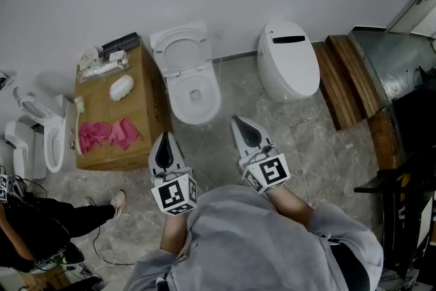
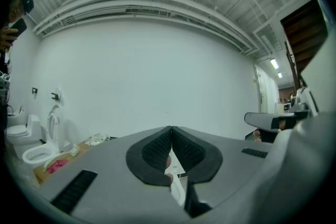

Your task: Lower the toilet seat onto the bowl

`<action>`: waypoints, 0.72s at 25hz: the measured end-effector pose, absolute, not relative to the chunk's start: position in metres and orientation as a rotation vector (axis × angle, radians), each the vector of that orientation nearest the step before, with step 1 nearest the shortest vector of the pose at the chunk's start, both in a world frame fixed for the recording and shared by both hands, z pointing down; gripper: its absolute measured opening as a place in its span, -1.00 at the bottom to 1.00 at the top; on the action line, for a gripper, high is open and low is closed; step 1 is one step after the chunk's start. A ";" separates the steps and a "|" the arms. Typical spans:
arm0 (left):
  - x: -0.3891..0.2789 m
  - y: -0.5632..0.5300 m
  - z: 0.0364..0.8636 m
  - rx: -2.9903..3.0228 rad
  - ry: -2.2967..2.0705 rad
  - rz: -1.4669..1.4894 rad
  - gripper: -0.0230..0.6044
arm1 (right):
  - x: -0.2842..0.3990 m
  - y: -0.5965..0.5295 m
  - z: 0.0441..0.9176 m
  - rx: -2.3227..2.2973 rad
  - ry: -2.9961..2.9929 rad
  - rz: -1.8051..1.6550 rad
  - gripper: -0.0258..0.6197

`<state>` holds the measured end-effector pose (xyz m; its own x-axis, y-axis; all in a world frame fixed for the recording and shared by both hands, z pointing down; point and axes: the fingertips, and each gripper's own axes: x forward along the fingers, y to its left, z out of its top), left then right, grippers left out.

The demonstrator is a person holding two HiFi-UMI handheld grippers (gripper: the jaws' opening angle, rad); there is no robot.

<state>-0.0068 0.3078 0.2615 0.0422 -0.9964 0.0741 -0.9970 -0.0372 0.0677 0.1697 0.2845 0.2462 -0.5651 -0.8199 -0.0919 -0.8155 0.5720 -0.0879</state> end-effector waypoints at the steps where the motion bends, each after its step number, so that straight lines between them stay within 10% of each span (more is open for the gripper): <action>1: -0.005 0.308 0.261 2.190 -2.111 0.011 -0.93 | 0.171 0.285 0.245 -1.393 2.678 -0.050 -0.93; 18: 0.063 0.324 0.260 2.098 -2.202 -0.006 -0.93 | 0.232 0.290 0.245 -1.281 2.738 -0.048 -0.92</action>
<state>0.0626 0.3244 0.2602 -0.0457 -0.9965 0.0700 -0.9961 0.0508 0.0720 0.2319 0.2901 0.2449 -0.6353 -0.7665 -0.0939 -0.7628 0.6418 -0.0790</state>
